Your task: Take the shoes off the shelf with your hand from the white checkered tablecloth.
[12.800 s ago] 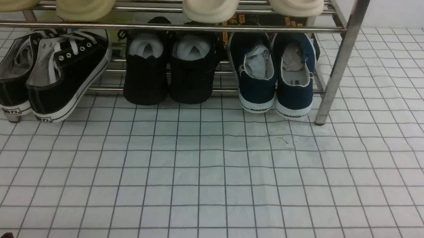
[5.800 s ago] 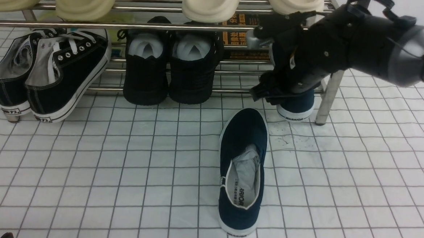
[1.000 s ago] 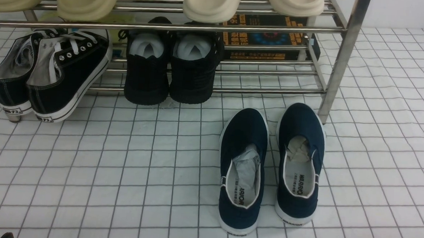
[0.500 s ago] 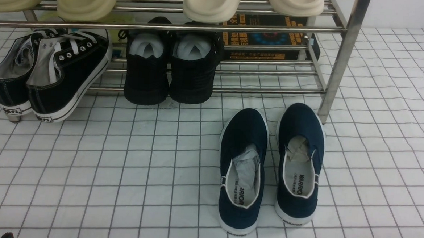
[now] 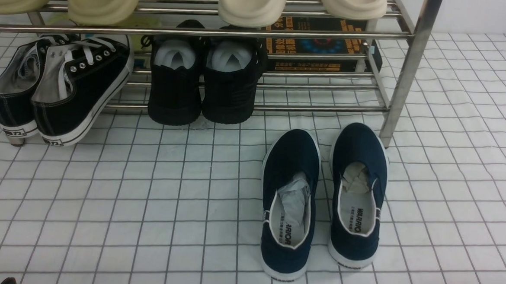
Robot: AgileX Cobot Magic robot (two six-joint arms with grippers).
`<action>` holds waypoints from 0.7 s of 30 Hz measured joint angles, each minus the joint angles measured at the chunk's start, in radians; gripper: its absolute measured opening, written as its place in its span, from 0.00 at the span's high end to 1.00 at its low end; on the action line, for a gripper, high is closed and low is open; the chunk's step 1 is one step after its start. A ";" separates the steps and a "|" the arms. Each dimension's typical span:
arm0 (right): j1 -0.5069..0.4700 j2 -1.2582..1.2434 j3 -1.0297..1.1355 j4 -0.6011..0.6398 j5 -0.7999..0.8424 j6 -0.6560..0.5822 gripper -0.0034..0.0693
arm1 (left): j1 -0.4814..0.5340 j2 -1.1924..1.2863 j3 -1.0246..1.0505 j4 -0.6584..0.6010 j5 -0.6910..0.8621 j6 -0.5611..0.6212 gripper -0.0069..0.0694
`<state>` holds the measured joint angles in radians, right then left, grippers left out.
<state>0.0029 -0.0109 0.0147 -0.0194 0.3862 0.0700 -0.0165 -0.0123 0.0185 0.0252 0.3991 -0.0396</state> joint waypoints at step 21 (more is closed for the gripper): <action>0.000 0.000 0.000 0.000 0.000 0.003 0.83 | 0.000 0.000 0.000 0.000 0.000 0.000 0.60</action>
<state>0.0029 -0.0109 0.0147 -0.0194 0.3862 0.0730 -0.0165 -0.0123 0.0185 0.0252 0.3991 -0.0396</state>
